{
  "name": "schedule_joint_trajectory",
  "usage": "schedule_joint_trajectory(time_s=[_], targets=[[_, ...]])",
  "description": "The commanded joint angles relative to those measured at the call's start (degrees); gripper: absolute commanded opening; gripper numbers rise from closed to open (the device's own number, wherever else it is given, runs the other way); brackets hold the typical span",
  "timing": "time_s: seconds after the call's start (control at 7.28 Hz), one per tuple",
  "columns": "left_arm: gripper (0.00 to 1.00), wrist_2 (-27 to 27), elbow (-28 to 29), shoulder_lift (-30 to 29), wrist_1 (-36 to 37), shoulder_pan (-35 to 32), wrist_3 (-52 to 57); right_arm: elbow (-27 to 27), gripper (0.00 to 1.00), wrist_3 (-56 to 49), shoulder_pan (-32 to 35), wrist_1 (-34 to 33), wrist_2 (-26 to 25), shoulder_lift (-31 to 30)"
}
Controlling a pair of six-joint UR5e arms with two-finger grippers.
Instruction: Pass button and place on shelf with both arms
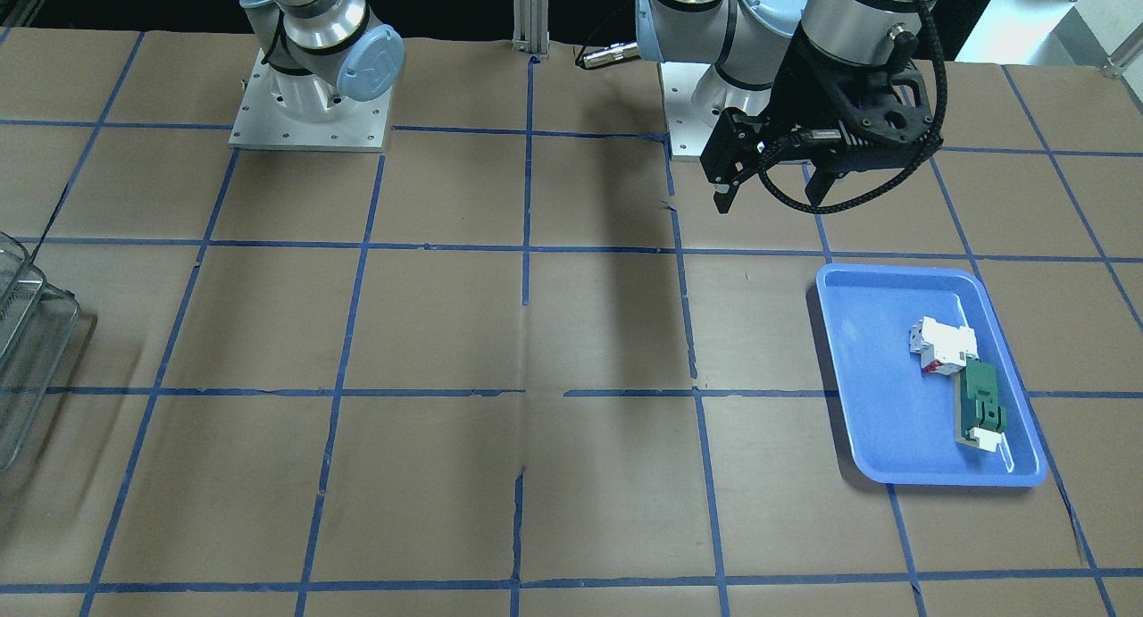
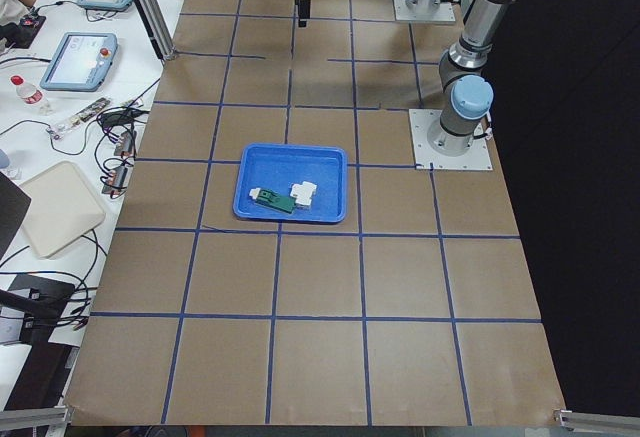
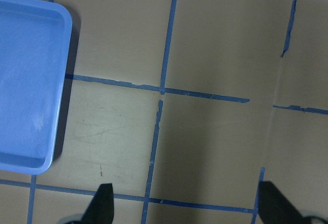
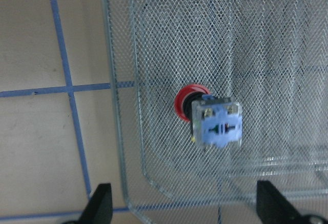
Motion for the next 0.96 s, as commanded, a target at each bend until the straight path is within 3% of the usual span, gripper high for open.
schedule_joint_trajectory(time_s=[0.0, 0.41, 0.69, 0.82], targets=[[1.00, 0.0, 0.2, 0.0, -0.1, 0.0, 0.0, 2.5, 1.00, 5.1, 4.4, 11.0, 0.7, -10.0], [1.00, 0.0, 0.3, 0.1, -0.1, 0.1, 0.0, 7.1, 1.00, 18.6, 24.7, 12.6, 1.1, -17.2], [1.00, 0.0, 0.4, 0.1, -0.1, 0.1, 0.0, 14.2, 1.00, 24.9, 30.7, 11.7, 1.1, -24.0], [1.00, 0.0, 0.4, 0.0, -0.1, 0.1, 0.0, 15.5, 1.00, 25.7, 32.6, 11.2, 1.1, -24.6]])
